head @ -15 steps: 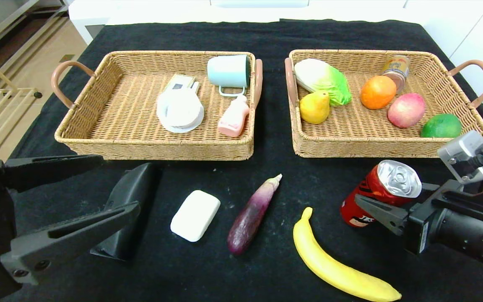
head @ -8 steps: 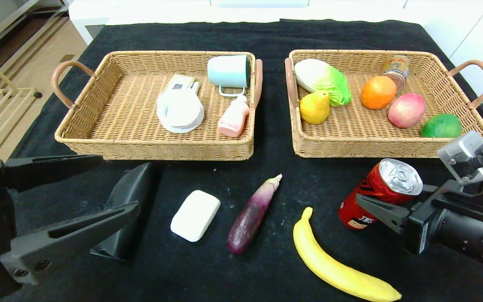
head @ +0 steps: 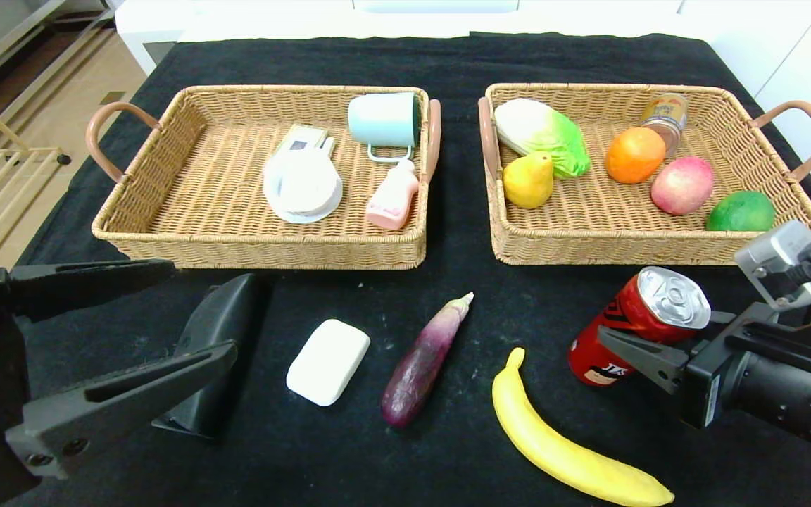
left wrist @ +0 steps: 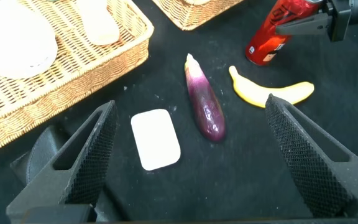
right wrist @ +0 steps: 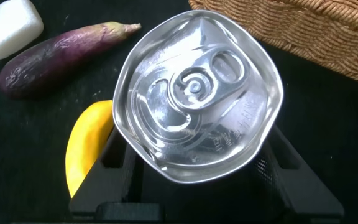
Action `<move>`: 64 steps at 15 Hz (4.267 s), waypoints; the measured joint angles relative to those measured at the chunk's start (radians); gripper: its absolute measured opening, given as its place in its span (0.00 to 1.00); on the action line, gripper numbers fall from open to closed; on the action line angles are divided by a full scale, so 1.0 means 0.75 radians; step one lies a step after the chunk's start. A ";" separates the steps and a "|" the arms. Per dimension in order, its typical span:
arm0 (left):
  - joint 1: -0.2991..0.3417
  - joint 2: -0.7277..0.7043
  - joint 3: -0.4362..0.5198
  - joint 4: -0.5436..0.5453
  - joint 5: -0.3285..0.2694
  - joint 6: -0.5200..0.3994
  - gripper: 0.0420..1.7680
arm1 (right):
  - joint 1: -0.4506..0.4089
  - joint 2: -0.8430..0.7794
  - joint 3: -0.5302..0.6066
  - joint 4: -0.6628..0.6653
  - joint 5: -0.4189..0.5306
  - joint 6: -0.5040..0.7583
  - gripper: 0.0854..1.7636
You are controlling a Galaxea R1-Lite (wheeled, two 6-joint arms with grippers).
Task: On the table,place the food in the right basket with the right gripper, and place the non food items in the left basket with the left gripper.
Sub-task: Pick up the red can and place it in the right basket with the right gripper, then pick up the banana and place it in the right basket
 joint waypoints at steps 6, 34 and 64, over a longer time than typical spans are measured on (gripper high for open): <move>0.000 0.004 0.000 0.001 0.000 0.001 0.97 | 0.000 -0.059 -0.060 0.040 0.008 -0.003 0.54; -0.002 -0.001 0.008 -0.004 -0.007 0.005 0.97 | -0.363 0.344 -0.944 0.276 0.002 0.053 0.54; -0.002 0.005 0.009 -0.002 -0.007 0.014 0.97 | -0.396 0.399 -0.904 0.246 0.007 0.047 0.88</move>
